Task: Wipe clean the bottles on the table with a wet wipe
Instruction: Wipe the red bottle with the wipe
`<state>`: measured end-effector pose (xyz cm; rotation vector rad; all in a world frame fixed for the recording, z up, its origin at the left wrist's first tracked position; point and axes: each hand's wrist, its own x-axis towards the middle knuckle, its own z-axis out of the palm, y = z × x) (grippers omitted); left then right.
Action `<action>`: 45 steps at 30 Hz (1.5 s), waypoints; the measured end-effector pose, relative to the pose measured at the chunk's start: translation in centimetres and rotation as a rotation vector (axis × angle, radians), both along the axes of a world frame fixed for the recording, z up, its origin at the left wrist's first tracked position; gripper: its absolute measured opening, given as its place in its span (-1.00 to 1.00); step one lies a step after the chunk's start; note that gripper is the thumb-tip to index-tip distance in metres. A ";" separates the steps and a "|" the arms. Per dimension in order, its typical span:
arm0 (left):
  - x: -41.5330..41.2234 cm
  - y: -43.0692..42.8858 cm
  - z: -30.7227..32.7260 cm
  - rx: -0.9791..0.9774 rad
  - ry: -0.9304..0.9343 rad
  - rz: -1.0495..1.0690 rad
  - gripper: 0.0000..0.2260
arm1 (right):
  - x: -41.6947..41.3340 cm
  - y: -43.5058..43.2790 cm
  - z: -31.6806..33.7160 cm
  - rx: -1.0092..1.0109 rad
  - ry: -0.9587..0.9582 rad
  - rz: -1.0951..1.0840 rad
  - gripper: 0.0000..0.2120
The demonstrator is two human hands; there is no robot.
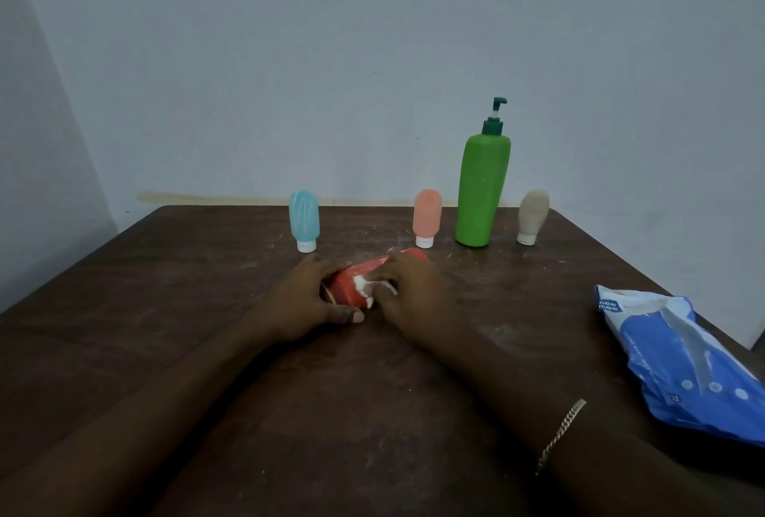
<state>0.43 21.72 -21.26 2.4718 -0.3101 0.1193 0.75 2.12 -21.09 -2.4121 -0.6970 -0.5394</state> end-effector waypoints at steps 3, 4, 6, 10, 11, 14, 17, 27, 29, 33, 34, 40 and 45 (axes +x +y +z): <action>-0.1 0.1 0.4 0.046 0.044 -0.011 -0.24 | 0.5 -0.9 0.1 0.075 -0.041 -0.072 -0.80; -0.1 0.2 0.5 0.045 0.041 -0.016 -0.25 | 0.1 -0.5 0.2 0.045 -0.021 -0.035 -0.79; -0.1 0.1 0.5 0.036 0.015 -0.026 -0.29 | -0.7 0.5 0.1 -0.026 0.018 0.091 -0.77; -0.2 0.0 0.4 0.002 0.007 -0.021 -0.29 | -0.3 0.1 0.1 0.005 0.004 0.070 -0.78; -0.2 0.0 0.4 0.001 0.008 -0.021 -0.28 | 0.1 -0.1 0.2 0.027 -0.007 0.006 -0.78; -0.2 0.0 0.3 -0.055 0.014 -0.010 -0.34 | 0.0 1.1 0.6 0.033 -0.014 -0.005 -0.75; -0.1 0.0 -0.1 -0.069 -0.003 -0.008 -0.36 | -1.0 1.5 0.1 -0.043 -0.001 0.106 -0.75; -0.2 -0.3 -0.3 -0.069 -0.050 -0.011 -0.31 | -0.6 0.6 0.4 -0.046 -0.011 0.077 -0.75; -0.1 -0.3 -0.4 -0.057 -0.052 -0.020 -0.28 | -0.4 -0.9 0.0 -0.045 -0.003 0.057 -0.77; 0.1 -0.3 -0.5 -0.069 -0.028 -0.037 -0.26 | 1.2 -2.3 0.4 0.061 -0.022 -0.062 -0.80; 0.2 -0.3 -0.6 -0.073 -0.033 -0.034 -0.26 | 1.2 -1.8 0.4 0.065 -0.033 -0.055 -0.80; 0.5 -0.1 -0.9 -0.072 -0.023 -0.037 -0.24 | 0.5 -2.6 -0.2 0.019 0.001 -0.010 -0.80; 0.7 0.0 -1.1 -0.081 -0.019 -0.030 -0.22 | 1.3 -2.1 0.2 0.082 -0.058 -0.072 -0.80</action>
